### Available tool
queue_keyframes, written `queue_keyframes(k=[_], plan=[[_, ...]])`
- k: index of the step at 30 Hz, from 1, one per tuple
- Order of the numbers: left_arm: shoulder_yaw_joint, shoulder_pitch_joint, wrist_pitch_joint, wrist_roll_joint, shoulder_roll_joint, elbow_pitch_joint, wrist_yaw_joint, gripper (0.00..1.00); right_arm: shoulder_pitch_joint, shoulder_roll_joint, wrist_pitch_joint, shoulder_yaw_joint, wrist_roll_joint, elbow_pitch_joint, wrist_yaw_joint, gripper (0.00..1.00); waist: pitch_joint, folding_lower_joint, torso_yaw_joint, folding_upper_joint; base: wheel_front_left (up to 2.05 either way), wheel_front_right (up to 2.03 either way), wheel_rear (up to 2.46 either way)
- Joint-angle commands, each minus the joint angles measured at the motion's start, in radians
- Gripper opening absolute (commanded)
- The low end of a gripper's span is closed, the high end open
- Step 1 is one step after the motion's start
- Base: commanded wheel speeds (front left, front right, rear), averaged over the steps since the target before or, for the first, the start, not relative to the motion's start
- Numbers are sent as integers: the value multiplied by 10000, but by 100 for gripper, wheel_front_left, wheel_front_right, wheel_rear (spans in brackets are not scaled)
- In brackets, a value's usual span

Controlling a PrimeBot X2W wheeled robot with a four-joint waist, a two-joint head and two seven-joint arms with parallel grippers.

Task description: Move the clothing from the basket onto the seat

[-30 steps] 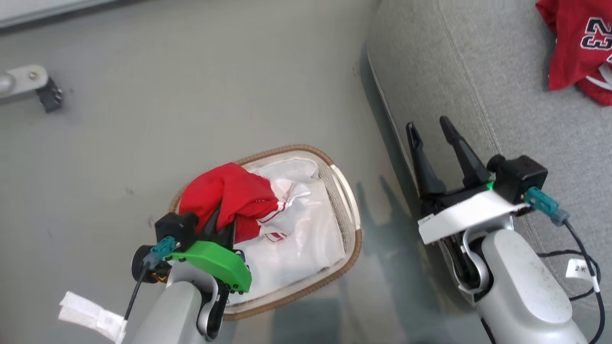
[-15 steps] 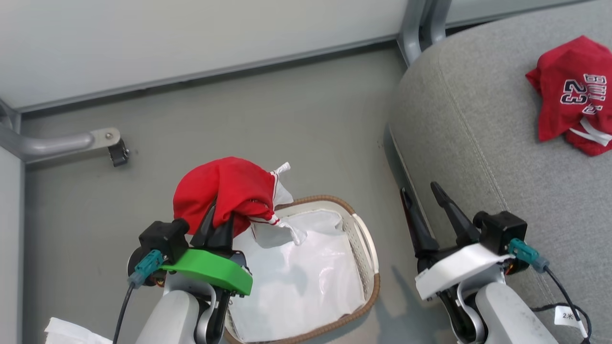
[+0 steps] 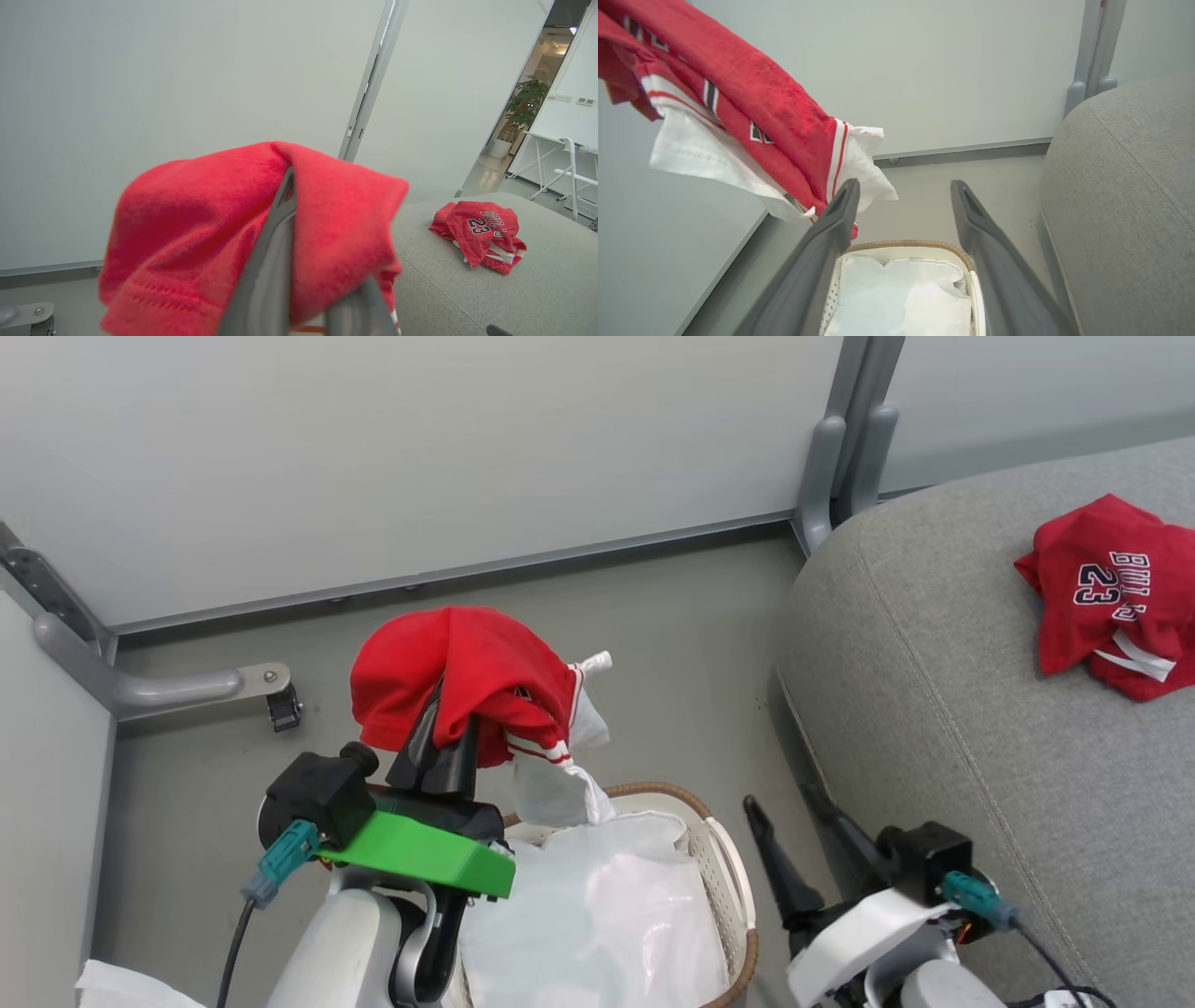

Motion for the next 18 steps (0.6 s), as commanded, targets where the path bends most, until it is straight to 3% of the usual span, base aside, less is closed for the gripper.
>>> queue_keyframes(k=[1,11,15,18], plan=[[-27,200,-8,-81,7,-63,3,0,-70,-2,-1,299,15,12,-10,100,-91,1,82,0,0,0,0],[-512,-73,-8,-335,8,-114,3,0,-2015,48,0,3326,-23,-409,-10,100,155,1,359,0,0,0,0],[-840,-173,-8,-488,6,-50,2,0,-2828,119,-1,3937,-320,50,-10,100,202,1,631,0,0,0,0],[-1154,-260,-8,-628,6,-71,3,0,-3215,178,0,3818,-634,383,-12,100,247,1,895,0,0,0,0]])
